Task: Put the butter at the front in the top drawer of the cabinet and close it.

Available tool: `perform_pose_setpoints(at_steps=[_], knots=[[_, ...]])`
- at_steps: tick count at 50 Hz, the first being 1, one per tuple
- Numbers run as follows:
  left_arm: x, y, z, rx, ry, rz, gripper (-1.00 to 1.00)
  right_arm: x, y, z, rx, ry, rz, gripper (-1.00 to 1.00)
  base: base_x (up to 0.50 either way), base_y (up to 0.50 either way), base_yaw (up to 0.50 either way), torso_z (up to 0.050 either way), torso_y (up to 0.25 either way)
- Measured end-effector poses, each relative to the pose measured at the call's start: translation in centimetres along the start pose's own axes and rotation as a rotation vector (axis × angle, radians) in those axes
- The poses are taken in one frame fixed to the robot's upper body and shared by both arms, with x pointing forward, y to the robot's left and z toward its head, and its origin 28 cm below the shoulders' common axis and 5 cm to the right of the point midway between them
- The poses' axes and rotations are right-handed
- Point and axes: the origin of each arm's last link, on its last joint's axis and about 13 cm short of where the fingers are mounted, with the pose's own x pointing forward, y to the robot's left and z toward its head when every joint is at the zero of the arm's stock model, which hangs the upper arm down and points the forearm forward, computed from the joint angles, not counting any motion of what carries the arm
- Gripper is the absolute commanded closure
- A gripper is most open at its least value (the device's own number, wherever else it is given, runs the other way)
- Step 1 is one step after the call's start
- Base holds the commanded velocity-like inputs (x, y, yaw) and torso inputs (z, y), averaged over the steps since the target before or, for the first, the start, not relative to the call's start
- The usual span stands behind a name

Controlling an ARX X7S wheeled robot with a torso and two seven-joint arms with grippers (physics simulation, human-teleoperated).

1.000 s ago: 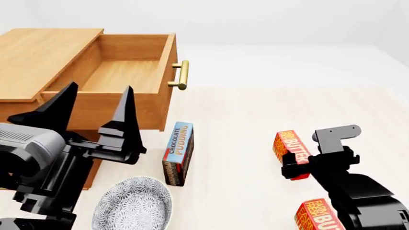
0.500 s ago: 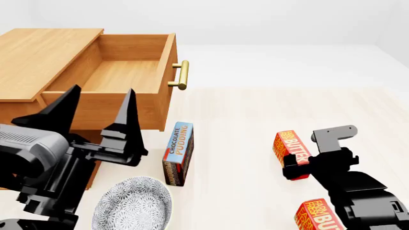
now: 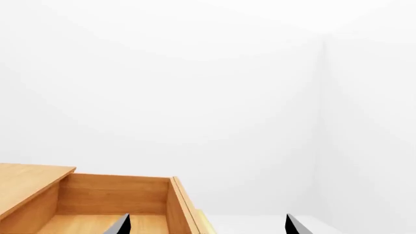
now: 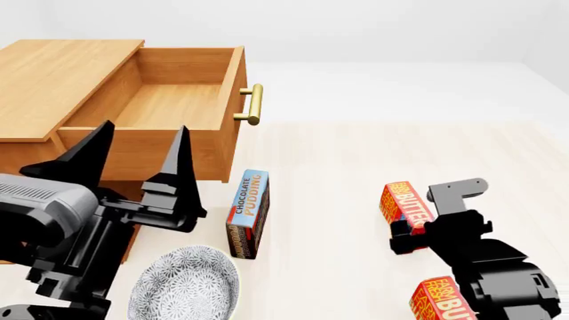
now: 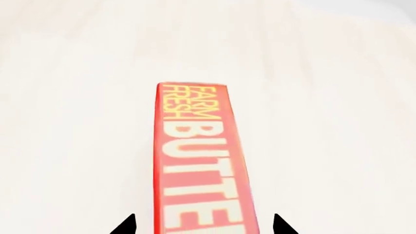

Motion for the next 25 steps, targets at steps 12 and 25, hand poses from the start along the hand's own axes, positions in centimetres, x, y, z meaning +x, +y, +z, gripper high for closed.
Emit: perform_pose_setpoints(at_steps=[12, 25], knots=[[0.0, 0.01, -0.08, -0.001, 0.002, 0.0, -1.0, 0.43, 0.01, -0.28, 0.003, 0.032, 0.002, -1.0, 0.0, 0.0, 0.0, 0.0, 0.0], [-0.04, 0.02, -0.16, -0.004, 0.005, 0.001, -1.0, 0.72, -0.15, -0.48, 0.004, 0.063, 0.005, -1.0, 0.0, 0.0, 0.0, 0.0, 0.0]])
